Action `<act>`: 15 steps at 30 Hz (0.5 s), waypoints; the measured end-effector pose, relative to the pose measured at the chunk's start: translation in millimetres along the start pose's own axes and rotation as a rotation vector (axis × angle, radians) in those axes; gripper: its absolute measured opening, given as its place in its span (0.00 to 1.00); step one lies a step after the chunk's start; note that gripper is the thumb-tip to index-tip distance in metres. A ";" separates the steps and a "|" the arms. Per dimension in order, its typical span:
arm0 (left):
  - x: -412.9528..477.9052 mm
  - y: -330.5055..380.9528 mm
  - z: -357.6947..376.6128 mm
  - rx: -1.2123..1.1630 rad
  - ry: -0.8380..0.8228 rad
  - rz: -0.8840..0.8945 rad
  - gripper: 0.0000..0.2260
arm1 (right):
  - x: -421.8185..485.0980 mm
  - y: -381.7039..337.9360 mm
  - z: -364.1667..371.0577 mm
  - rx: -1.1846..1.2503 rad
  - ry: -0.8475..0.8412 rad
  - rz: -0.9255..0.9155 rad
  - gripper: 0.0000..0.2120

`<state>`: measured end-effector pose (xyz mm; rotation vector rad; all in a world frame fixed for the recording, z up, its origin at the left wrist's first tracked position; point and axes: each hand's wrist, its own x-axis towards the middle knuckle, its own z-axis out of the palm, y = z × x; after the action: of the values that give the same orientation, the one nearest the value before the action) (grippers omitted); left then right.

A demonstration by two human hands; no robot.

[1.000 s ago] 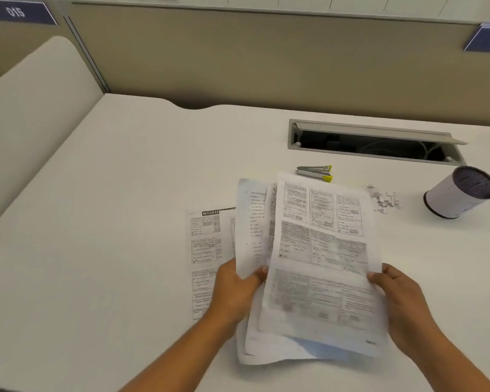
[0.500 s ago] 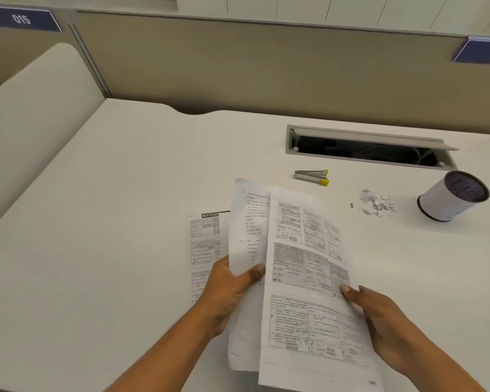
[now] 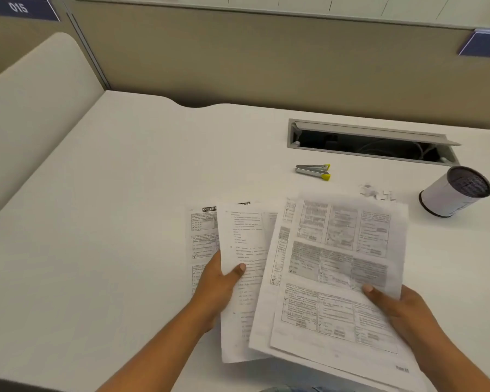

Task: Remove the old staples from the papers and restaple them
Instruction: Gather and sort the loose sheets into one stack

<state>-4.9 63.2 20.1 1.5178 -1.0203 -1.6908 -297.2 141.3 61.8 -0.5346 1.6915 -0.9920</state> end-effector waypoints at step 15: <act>-19.8 39.1 22.0 -0.148 -0.364 0.035 0.14 | 11.4 -13.6 28.8 0.162 -0.294 0.101 0.16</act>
<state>-25.6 63.7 64.5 1.1160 -1.0658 -2.0154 -276.0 115.1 63.7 -0.4593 1.3510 -0.9194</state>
